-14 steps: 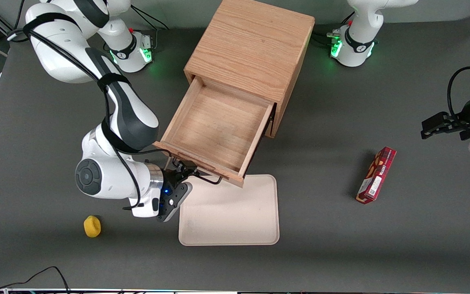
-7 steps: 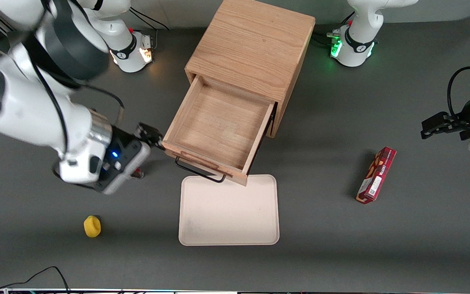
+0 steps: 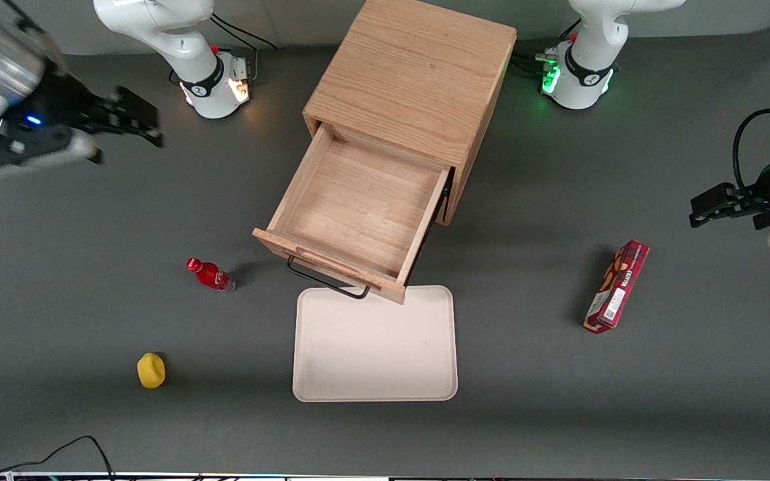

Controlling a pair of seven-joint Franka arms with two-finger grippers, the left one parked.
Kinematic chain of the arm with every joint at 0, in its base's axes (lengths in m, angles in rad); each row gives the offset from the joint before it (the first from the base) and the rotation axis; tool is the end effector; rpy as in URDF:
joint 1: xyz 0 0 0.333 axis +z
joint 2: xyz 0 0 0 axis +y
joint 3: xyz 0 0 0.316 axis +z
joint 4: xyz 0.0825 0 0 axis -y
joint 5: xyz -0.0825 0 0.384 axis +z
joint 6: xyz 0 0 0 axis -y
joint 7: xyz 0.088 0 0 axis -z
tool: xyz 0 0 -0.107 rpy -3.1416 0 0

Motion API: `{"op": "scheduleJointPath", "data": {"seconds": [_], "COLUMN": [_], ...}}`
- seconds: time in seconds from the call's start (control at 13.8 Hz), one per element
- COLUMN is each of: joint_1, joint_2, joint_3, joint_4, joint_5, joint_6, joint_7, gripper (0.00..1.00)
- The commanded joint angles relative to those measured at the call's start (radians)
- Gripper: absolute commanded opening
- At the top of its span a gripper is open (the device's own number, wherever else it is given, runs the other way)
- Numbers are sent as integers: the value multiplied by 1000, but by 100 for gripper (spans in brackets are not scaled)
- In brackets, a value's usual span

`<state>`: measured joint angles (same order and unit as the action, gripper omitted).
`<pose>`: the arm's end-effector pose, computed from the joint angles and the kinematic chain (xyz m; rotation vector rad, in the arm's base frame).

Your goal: Open upper drawer

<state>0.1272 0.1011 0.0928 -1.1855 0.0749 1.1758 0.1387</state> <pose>0.5206 0.1227 0.7105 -3.0724 -0.1636 0.1890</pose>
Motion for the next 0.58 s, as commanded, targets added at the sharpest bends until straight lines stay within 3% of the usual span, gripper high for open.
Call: {"op": "scheduleJointPath", "data": {"seconds": [0.0, 0.22, 0.51], "joint_1": [3, 3, 0], "joint_2": [-263, -444, -445], "joint_3": [-57, -151, -206], "joint_4": [-392, -724, -758], "joint_5": [-52, -95, -95], "joint_6": [114, 289, 326], "joint_7": [30, 36, 55], "gripper": [100, 100, 100]}}
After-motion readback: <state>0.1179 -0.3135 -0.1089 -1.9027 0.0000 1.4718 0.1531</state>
